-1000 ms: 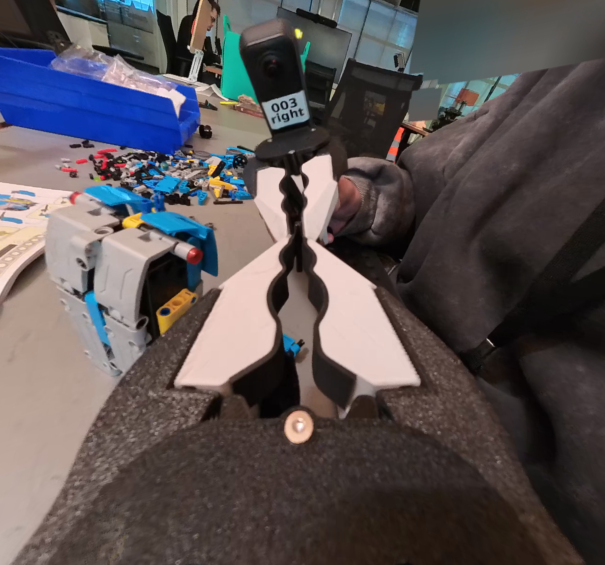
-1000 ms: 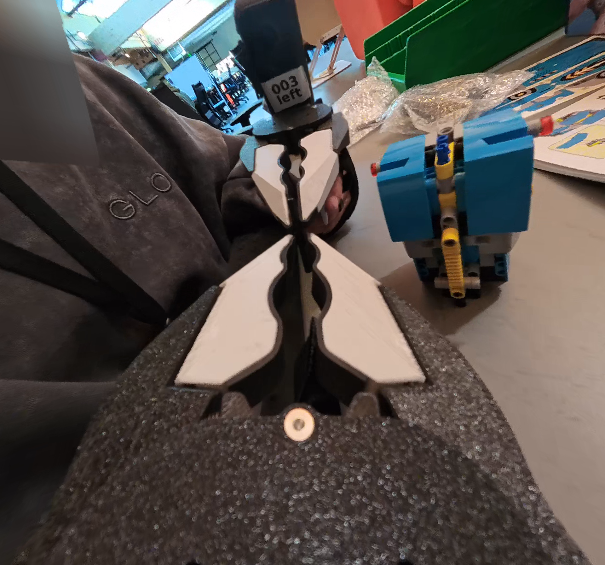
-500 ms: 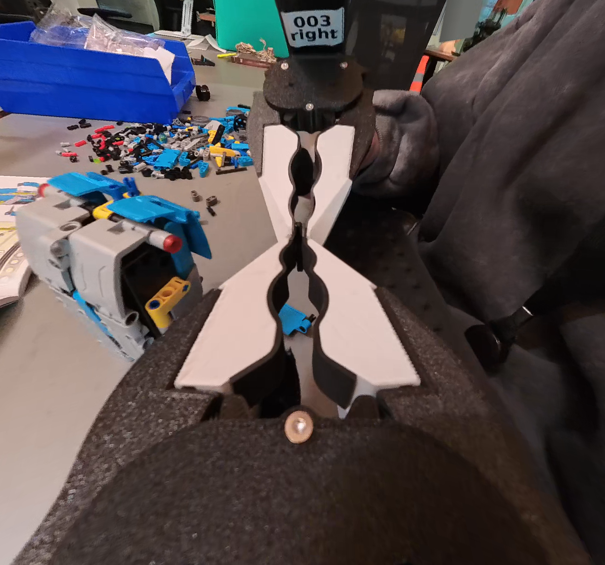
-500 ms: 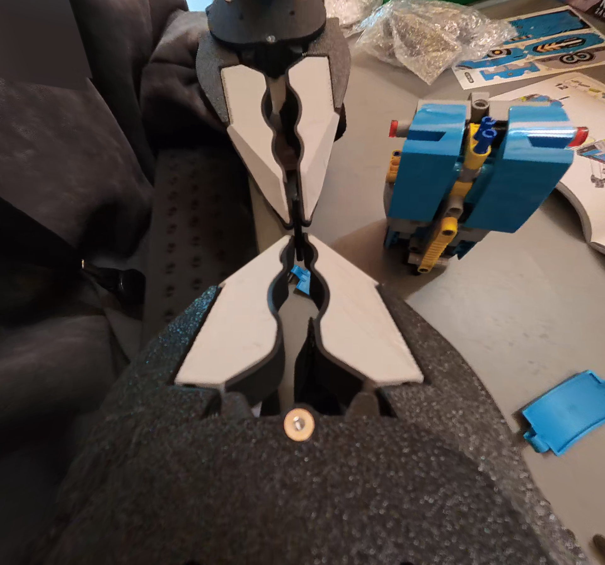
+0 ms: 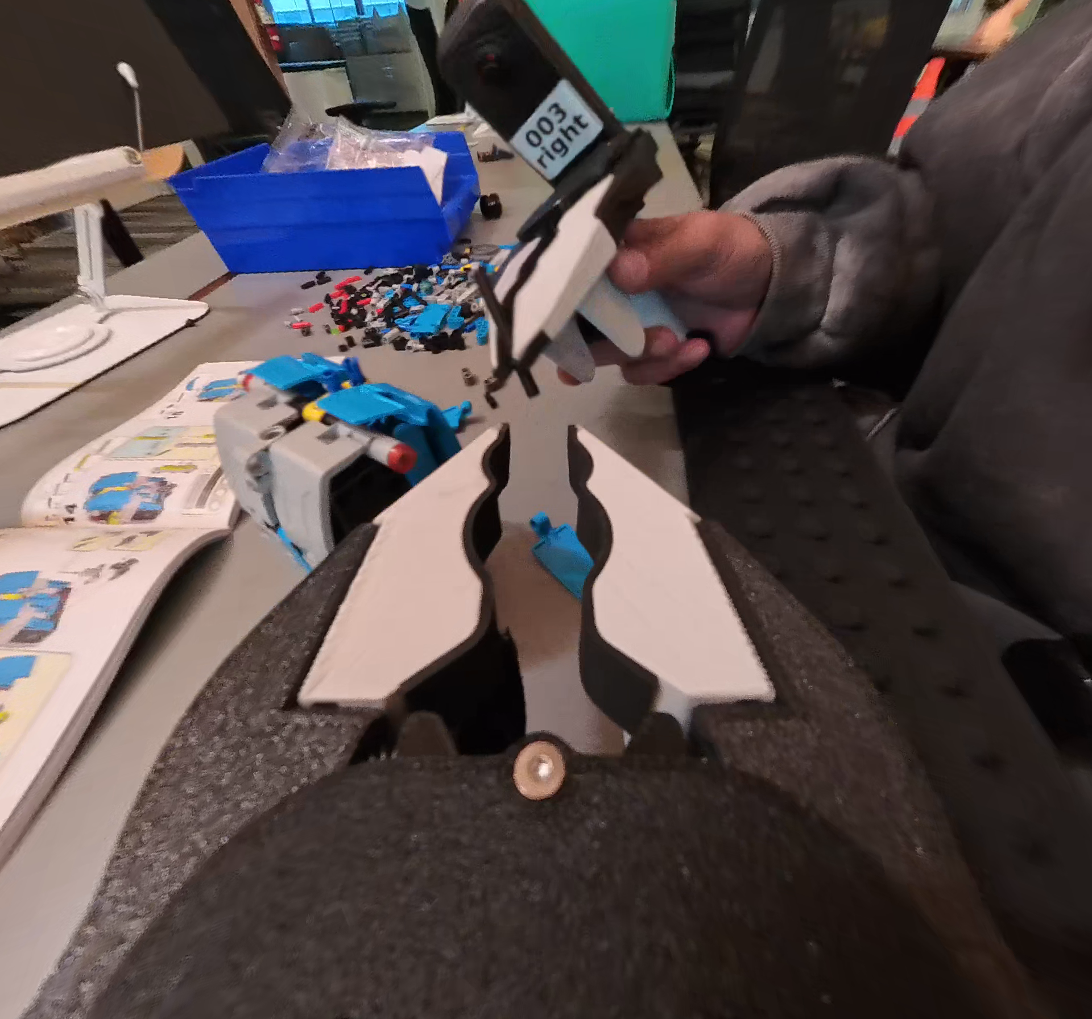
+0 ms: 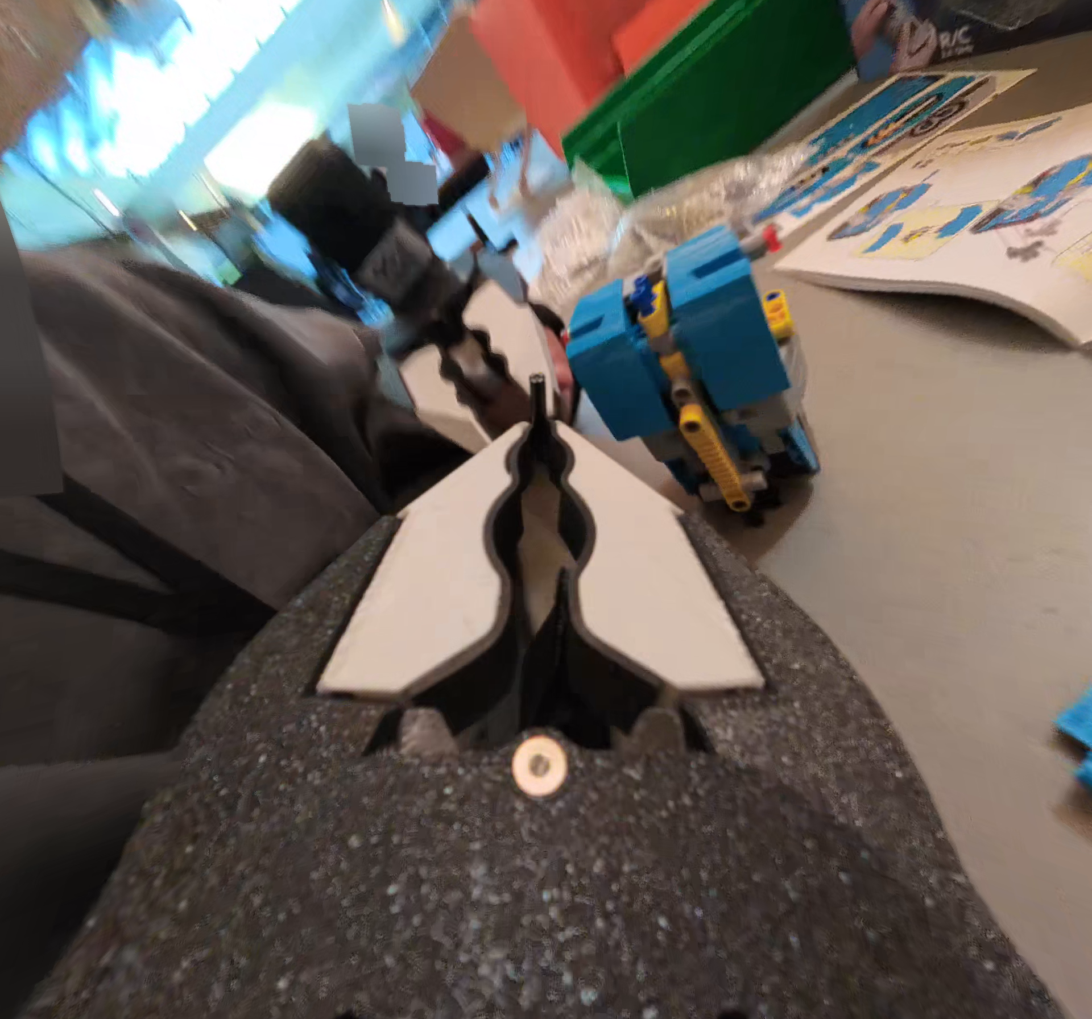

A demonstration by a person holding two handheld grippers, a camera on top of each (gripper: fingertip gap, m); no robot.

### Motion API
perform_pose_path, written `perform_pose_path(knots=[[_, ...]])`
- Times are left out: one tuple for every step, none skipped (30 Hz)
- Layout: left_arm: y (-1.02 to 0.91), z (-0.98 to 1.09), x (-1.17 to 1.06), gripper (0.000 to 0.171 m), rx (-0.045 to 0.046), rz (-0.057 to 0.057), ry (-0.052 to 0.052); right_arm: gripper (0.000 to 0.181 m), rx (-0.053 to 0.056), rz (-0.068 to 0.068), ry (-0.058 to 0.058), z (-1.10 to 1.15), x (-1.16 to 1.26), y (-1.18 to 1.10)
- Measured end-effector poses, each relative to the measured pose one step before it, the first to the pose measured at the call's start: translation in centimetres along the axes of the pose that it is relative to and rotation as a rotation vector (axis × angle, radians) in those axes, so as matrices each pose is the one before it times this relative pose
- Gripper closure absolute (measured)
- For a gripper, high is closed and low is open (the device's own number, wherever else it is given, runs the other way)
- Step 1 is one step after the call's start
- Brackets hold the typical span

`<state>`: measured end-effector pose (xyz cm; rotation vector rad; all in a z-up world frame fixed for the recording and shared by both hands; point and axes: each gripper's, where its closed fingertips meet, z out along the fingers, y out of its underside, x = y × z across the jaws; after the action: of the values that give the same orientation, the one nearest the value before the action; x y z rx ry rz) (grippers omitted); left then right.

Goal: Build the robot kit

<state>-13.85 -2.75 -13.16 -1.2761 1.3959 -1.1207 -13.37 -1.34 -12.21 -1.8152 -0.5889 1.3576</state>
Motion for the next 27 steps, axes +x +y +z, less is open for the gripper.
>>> perform_pose_path(knots=[[0.188, 0.227, 0.092, 0.152, -0.01328, 0.0291, -0.0172, 0.177, 0.0438, 0.0541, -0.0308, 0.024, -0.076, -0.338], [0.06, 0.169, -0.123, 0.153, -0.00928, 0.0291, -0.0343, 0.177, 0.0331, 0.0289, -0.0106, 0.192, -0.016, -0.167], [-0.074, 0.05, -0.364, 0.153, -0.00564, 0.0338, -0.0491, 0.177, 0.0279, 0.0146, -0.0105, 0.296, -0.2, -0.11], [-0.153, -0.068, -0.591, 0.153, -0.00128, 0.0379, -0.0607, 0.178, 0.0158, 0.0194, -0.014, 0.329, -0.289, -0.027], [-0.19, -0.124, -0.576, 0.152, 0.00207, 0.0389, -0.0555, 0.177, 0.0163, 0.0183, -0.0159, 0.287, -0.324, -0.063], [-0.268, -0.161, -0.264, 0.15, 0.00909, 0.0319, -0.0317, 0.177, 0.0219, 0.0182, -0.0113, 0.201, -0.234, -0.106], [-0.334, -0.192, -0.161, 0.15, 0.01327, 0.0258, -0.0228, 0.177, 0.024, 0.0203, -0.015, 0.167, -0.232, -0.091], [-0.335, -0.189, -0.093, 0.15, 0.01221, 0.024, -0.0166, 0.178, 0.0098, 0.0263, -0.0181, 0.178, -0.206, 0.109], [-0.252, -0.153, 0.011, 0.15, 0.00956, 0.0195, -0.0092, 0.178, 0.0167, 0.0215, -0.0155, 0.072, -0.174, -0.053], [-0.165, -0.114, 0.006, 0.15, 0.0067, 0.016, -0.0079, 0.178, 0.0174, 0.0094, 0.0016, -0.053, 0.043, -0.176], [-0.113, -0.086, 0.055, 0.149, 0.00413, 0.018, -0.0063, 0.178, 0.0031, -0.0033, 0.0034, -0.051, 0.046, -0.091], [-0.087, -0.052, 0.121, 0.149, 0.0017, 0.02, -0.0038, 0.178, -0.0008, -0.0042, 0.0056, -0.039, 0.069, -0.059], [-0.1, -0.013, 0.149, 0.149, 0.0028, 0.0163, -0.0036, 0.178, 0.0069, -0.0034, 0.0015, -0.043, -0.012, -0.111], [-0.094, 0.038, 0.244, 0.149, 0.00192, 0.0103, 0.0025, 0.178, 0.0008, -0.0019, -0.0006, 0.037, -0.057, 0.02], [0.005, 0.087, 0.217, 0.149, -0.00512, 0.0053, 0.0033, 0.177, -0.0067, -0.0038, 0.0028, 0.123, -0.026, 0.173], [0.058, 0.061, -0.019, 0.15, -0.00547, 0.0047, -0.0069, 0.177, -0.0035, -0.0087, 0.0044, 0.138, -0.034, 0.149], [-0.022, -0.023, -0.194, 0.156, 0.00023, 0.0041, -0.0116, 0.178, -0.0055, -0.0068, -0.0031, 0.14, -0.142, 0.166], [-0.086, -0.091, -0.082, 0.158, 0.00576, -0.0024, 0.0017, 0.178, -0.0057, -0.0022, -0.0057, 0.085, -0.151, 0.107], [-0.089, -0.08, 0.023, 0.16, 0.00494, -0.0092, 0.0091, 0.178, 0.0003, -0.0046, -0.0043, -0.017, -0.11, -0.051], [-0.004, -0.053, -0.034, 0.163, 0.00105, -0.0052, 0.0023, 0.177, -0.0057, -0.0052, -0.0007, -0.017, -0.034, 0.045], [0.02, -0.044, -0.093, 0.167, -0.00056, 0.0055, -0.0043, 0.177, -0.0046, -0.0068, 0.0014, -0.032, 0.011, 0.036], [0.018, -0.051, -0.026, 0.168, -0.00104, 0.0138, -0.0031, 0.178, -0.0071, -0.0081, 0.0023, -0.049, 0.025, 0.064], [0.037, -0.02, 0.075, 0.168, -0.00207, 0.0151, -0.0003, 0.177, -0.0116, -0.012, 0.0004, -0.03, -0.038, 0.099], [0.026, -0.002, 0.119, 0.168, -0.00099, 0.0115, 0.0005, 0.176, -0.0139, -0.0144, 0.0057, -0.063, 0.0, 0.109], [-0.016, 0.009, 0.095, 0.168, 0.00183, 0.0071, 0.001, 0.176, -0.0111, -0.0198, 0.0049, -0.06, -0.048, 0.069], [-0.029, 0.001, 0.054, 0.168, 0.00176, 0.0028, 0.0015, 0.176, -0.0079, -0.0231, 0.0055, -0.033, -0.054, 0.042], [-0.023, -0.019, 0.001, 0.167, 0.00204, 0.0013, -0.0005, 0.176, -0.0097, -0.0205, 0.0065, -0.017, -0.032, 0.041]])
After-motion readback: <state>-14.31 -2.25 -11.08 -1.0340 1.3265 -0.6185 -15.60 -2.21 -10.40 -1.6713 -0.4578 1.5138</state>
